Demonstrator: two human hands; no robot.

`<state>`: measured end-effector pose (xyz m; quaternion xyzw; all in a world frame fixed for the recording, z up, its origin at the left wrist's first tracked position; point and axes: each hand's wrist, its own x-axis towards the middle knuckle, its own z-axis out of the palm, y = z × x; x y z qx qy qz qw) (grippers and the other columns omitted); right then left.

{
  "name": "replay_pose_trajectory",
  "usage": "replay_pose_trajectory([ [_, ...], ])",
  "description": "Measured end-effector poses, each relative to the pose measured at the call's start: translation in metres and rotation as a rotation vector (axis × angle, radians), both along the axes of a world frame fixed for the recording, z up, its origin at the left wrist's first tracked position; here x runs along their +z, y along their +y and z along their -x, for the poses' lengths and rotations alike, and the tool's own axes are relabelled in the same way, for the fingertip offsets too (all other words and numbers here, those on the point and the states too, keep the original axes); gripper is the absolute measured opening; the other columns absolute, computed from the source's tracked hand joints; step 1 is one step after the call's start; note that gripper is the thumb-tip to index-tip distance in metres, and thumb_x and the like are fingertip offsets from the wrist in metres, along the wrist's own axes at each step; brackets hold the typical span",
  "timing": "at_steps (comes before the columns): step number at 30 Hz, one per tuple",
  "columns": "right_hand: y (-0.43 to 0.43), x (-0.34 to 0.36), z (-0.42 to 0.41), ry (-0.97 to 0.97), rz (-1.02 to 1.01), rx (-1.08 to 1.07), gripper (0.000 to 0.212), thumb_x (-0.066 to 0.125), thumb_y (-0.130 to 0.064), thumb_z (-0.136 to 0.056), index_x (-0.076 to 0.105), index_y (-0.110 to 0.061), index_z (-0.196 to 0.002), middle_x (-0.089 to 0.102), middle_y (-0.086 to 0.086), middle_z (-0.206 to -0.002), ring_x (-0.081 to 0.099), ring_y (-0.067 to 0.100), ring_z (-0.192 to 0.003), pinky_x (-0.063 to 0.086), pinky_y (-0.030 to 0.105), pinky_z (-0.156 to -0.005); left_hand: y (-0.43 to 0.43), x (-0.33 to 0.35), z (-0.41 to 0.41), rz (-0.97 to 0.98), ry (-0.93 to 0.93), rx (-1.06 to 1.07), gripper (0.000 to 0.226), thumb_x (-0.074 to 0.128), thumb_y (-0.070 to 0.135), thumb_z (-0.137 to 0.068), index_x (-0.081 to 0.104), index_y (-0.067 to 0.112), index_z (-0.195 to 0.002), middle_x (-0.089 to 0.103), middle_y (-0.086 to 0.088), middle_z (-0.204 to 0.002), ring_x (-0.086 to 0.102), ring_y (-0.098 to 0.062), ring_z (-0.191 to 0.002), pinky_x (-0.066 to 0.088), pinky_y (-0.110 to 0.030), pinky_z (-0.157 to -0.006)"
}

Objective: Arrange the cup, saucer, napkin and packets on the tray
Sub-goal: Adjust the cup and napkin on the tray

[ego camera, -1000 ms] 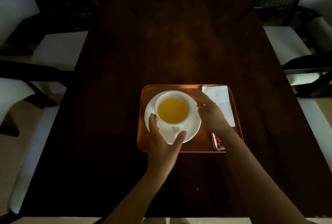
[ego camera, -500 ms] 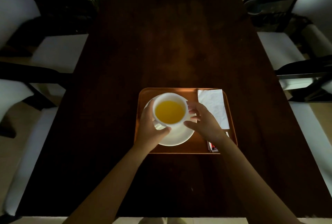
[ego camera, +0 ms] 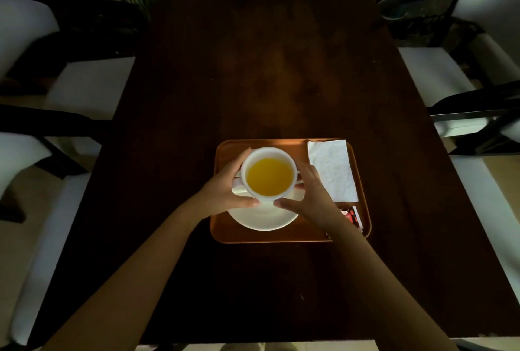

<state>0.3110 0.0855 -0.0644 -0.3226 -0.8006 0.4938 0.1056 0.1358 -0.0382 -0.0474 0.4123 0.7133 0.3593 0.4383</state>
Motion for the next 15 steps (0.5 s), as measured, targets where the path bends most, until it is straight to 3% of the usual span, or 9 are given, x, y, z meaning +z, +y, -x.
replay_pose_trajectory([
  [3,-0.007,-0.005,0.000,0.022,-0.018,-0.043,0.091,0.082,-0.030,-0.064,0.028,-0.028,-0.136,0.035,0.002,-0.140,0.040,0.006,-0.111,0.032,0.003,-0.075,0.001,0.002,0.004,0.008,0.004,-0.025,0.105,0.081,0.019,-0.064,0.012,0.039,-0.141,0.029,0.007,-0.150,0.034,-0.006,-0.132,0.034,-0.024,-0.104],
  [6,-0.013,-0.007,0.002,0.032,-0.008,-0.073,0.092,0.082,-0.030,-0.063,0.027,-0.027,-0.137,0.035,0.002,-0.139,0.042,0.007,-0.111,0.033,0.003,-0.075,0.000,0.001,0.008,0.004,0.008,-0.040,0.104,0.081,0.017,-0.064,0.014,0.036,-0.142,0.032,0.009,-0.148,0.037,0.000,-0.128,0.036,-0.006,-0.091],
  [10,-0.018,-0.008,0.003,0.034,-0.015,-0.076,0.091,0.082,-0.032,-0.064,0.028,-0.025,-0.137,0.035,0.003,-0.138,0.041,0.011,-0.116,0.041,0.018,-0.085,-0.005,0.001,0.010,0.000,-0.011,-0.041,0.103,0.081,0.018,-0.064,0.015,0.044,-0.139,0.034,0.012,-0.146,0.038,0.000,-0.128,0.036,-0.019,-0.099],
  [13,-0.021,-0.006,0.002,0.018,-0.015,-0.082,0.091,0.081,-0.033,-0.065,0.027,-0.025,-0.137,0.035,0.003,-0.138,0.042,0.015,-0.119,0.043,0.026,-0.089,-0.006,0.002,0.009,-0.032,-0.006,-0.064,0.097,0.081,0.016,-0.064,0.021,0.063,-0.125,0.038,0.028,-0.135,0.040,0.015,-0.120,0.038,-0.005,-0.090],
  [15,-0.023,-0.004,0.002,0.004,-0.008,-0.081,0.091,0.080,-0.032,-0.066,0.026,-0.025,-0.138,0.034,0.003,-0.140,0.040,0.016,-0.121,0.043,0.027,-0.091,-0.007,0.002,0.009,-0.034,0.006,-0.083,0.098,0.080,0.015,-0.065,0.019,0.061,-0.127,0.036,0.028,-0.136,0.038,0.023,-0.115,0.037,0.001,-0.086],
])
